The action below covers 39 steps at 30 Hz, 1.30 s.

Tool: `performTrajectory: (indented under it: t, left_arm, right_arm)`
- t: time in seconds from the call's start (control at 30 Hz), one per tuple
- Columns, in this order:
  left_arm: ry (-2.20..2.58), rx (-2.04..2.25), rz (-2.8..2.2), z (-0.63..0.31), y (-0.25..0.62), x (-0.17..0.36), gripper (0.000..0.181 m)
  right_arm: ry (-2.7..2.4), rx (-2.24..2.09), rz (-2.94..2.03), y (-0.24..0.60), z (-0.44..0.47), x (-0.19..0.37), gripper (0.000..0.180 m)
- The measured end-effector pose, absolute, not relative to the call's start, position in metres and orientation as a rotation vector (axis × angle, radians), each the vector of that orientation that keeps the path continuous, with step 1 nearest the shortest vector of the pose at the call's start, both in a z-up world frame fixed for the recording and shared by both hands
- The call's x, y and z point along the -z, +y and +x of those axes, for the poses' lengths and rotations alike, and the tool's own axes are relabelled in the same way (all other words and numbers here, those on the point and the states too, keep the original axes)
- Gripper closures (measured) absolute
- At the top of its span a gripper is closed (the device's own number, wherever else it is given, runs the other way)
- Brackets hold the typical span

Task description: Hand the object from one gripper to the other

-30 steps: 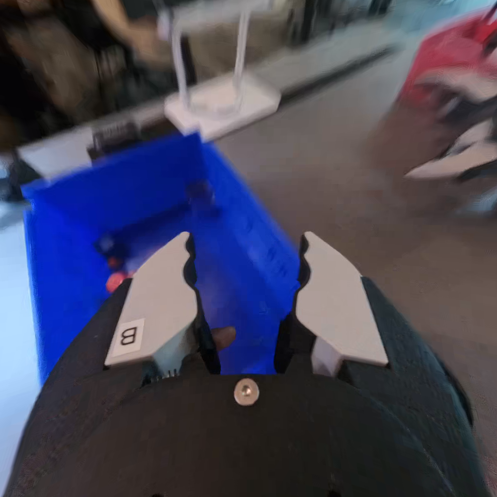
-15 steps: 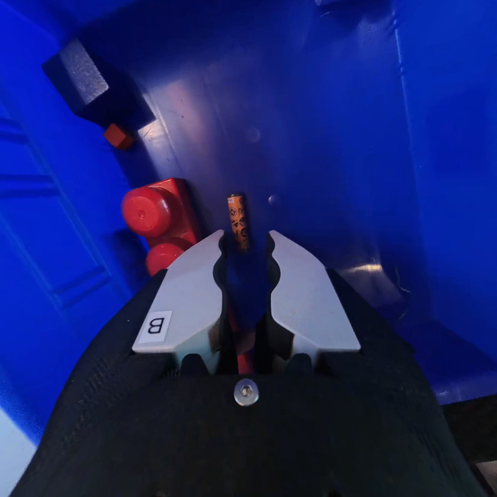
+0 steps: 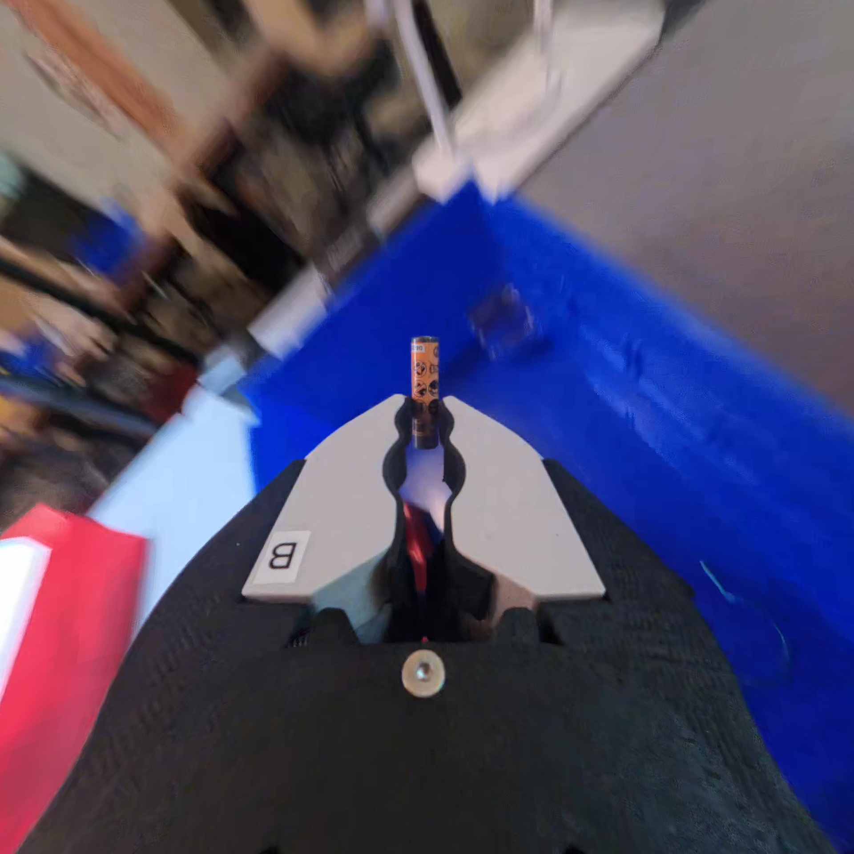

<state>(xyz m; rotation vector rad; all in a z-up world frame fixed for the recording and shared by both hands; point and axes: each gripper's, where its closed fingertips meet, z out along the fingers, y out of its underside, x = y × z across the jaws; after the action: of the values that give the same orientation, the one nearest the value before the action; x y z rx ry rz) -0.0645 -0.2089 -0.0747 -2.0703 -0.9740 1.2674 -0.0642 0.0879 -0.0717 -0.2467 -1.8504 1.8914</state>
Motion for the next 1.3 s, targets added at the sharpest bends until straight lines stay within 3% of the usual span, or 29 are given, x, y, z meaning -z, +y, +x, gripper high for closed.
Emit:
performTrajectory:
  t: [0.03,0.13,0.27,0.43,0.6,1.13,1.23,1.3]
  left_arm:
    - [-0.811,-1.402,-2.002,-0.062,-0.191,0.050,0.170]
    - [-0.488,-1.615,-1.802,-0.045,-0.125,-0.001,0.170]
    - [-0.128,-1.834,-1.697,-0.023,-0.031,-0.008,0.171]
    - [0.138,-2.222,-1.730,-0.016,0.034,0.021,0.171]
    - [0.281,-2.222,-1.745,-0.011,0.056,0.045,0.171]
    - [0.388,-2.254,-1.805,-0.010,0.063,0.058,0.171]
    - [0.280,-2.062,-1.821,-0.011,0.064,0.063,0.169]
    - [0.132,-1.794,-1.774,-0.008,0.065,0.060,0.159]
  right_arm:
    - [-1.841,-1.936,-0.241,0.088,-0.061,0.067,0.069]
    - [-1.863,-2.043,-0.210,0.085,-0.047,0.060,0.094]
    - [-1.909,-2.235,-0.209,0.079,-0.027,0.052,0.126]
    - [-2.062,-2.466,-0.360,0.079,-0.009,0.043,0.139]
    - [-2.076,-2.515,-0.385,0.079,-0.007,0.043,0.157]
    - [-2.229,-2.531,-0.439,0.066,0.001,0.057,0.169]
    - [-2.251,-2.465,-0.408,0.067,0.000,0.060,0.170]
    - [-2.245,-2.461,-0.391,0.070,-0.001,0.059,0.170]
